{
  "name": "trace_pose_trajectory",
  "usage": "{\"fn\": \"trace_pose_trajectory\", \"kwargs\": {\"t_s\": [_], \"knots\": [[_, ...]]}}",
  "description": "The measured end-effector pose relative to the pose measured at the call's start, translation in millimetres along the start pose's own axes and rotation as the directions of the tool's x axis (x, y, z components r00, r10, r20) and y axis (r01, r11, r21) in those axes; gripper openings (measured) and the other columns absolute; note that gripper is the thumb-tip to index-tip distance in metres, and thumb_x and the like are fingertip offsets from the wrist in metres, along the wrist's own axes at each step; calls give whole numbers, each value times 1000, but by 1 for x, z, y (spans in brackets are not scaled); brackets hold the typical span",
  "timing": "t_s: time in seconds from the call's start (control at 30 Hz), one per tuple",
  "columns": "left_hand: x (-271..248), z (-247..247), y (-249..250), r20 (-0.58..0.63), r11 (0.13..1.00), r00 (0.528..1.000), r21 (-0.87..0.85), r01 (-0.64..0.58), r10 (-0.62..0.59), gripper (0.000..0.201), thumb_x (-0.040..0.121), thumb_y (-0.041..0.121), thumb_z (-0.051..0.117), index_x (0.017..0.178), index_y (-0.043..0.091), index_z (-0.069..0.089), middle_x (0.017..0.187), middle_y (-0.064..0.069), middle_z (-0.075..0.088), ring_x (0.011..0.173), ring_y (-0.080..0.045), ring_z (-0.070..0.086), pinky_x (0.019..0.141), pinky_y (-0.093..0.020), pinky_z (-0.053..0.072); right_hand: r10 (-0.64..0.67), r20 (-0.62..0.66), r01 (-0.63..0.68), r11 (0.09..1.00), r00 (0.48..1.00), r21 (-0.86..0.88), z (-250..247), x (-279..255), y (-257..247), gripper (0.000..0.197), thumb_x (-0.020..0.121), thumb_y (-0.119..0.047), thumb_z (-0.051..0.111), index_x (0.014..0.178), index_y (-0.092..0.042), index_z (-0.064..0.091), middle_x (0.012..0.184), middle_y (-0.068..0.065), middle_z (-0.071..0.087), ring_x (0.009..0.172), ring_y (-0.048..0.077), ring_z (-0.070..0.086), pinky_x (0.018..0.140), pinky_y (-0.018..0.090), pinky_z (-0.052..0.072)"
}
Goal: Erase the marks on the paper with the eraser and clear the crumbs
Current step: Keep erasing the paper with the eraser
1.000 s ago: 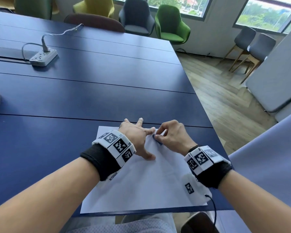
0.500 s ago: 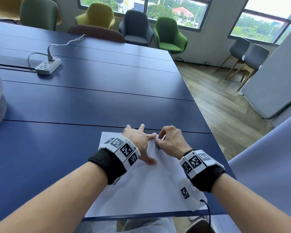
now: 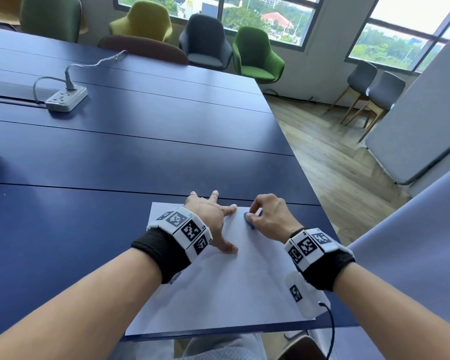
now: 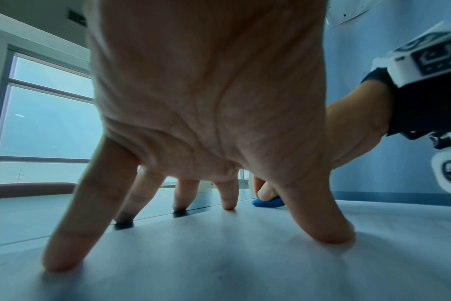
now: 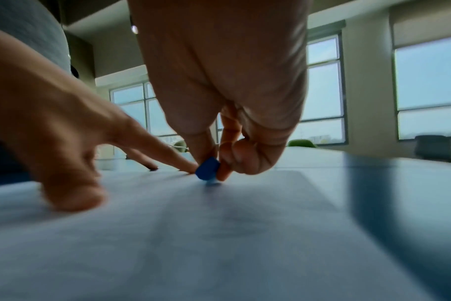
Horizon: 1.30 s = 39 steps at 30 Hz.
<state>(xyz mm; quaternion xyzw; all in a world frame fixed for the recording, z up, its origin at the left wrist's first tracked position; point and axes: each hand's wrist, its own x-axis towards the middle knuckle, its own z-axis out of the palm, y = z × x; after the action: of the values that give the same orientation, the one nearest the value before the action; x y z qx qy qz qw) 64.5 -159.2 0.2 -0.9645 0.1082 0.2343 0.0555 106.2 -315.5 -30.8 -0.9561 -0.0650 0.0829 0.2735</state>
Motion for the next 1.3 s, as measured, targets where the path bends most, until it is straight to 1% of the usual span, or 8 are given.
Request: {"fn": "trace_pose_trajectory", "kwargs": {"t_s": [0.17,0.37,0.53,0.67,0.83,0.93,1.1,1.3], "knots": [[-1,1,0,-26,1000,1000,-2,-11,11,100,77,79,53,155,40,4,164,-11,4,148,-31,17,113,-44,21,-68,10,68,998,998,-12,16,-9,-15,9,82,-16,60,84,-8,61,84,11,69,82,26,64,65,27,49],[0,1,1,-6,1000,1000,0,-4,4,103,75,81,52,155,40,1,164,-11,2,148,-33,17,113,-44,20,0,-28,-1,1000,1000,-27,-3,-5,2,8,84,-20,61,84,-12,60,88,11,68,83,25,65,67,25,47],[1,2,0,-18,1000,1000,-5,-2,2,102,75,80,52,155,40,2,164,-11,2,148,-31,16,114,-44,19,-105,82,106,994,991,-9,10,-15,-5,6,83,-20,64,81,-16,59,84,8,68,77,21,62,66,24,46],[0,1,1,-3,1000,1000,-8,1,-1,103,75,81,53,155,41,2,164,-11,1,147,-33,19,114,-45,18,-55,14,55,998,998,9,-6,-4,10,8,84,-25,64,80,-19,60,85,8,67,75,19,60,67,22,42],[1,1,0,8,1000,1000,-11,7,-7,103,75,81,52,155,41,1,164,-10,-1,147,-34,19,114,-45,18,-135,164,138,990,977,-12,-9,-8,10,7,84,-25,68,83,-19,66,60,-6,61,55,3,54,56,17,39],[1,0,1,8,1000,1000,-10,11,-11,102,75,81,52,154,43,0,164,-9,-2,147,-35,20,115,-44,18,-88,44,89,996,995,-22,-20,4,17,9,84,-24,67,84,-15,65,75,-1,60,71,13,55,65,21,41],[2,1,0,13,1000,1000,-1,16,-16,102,75,81,52,154,43,0,164,-9,-4,146,-37,19,115,-44,18,-146,128,148,989,981,-4,-5,-11,15,9,84,-25,68,83,-17,64,66,0,66,56,7,57,52,16,42],[4,2,1,16,1000,1000,8,22,-22,103,73,83,52,154,44,0,164,-8,-4,145,-42,18,113,-44,21,-98,40,99,995,994,-12,-10,-4,26,9,84,-24,65,82,-16,62,75,6,67,65,17,61,57,23,44]]}}
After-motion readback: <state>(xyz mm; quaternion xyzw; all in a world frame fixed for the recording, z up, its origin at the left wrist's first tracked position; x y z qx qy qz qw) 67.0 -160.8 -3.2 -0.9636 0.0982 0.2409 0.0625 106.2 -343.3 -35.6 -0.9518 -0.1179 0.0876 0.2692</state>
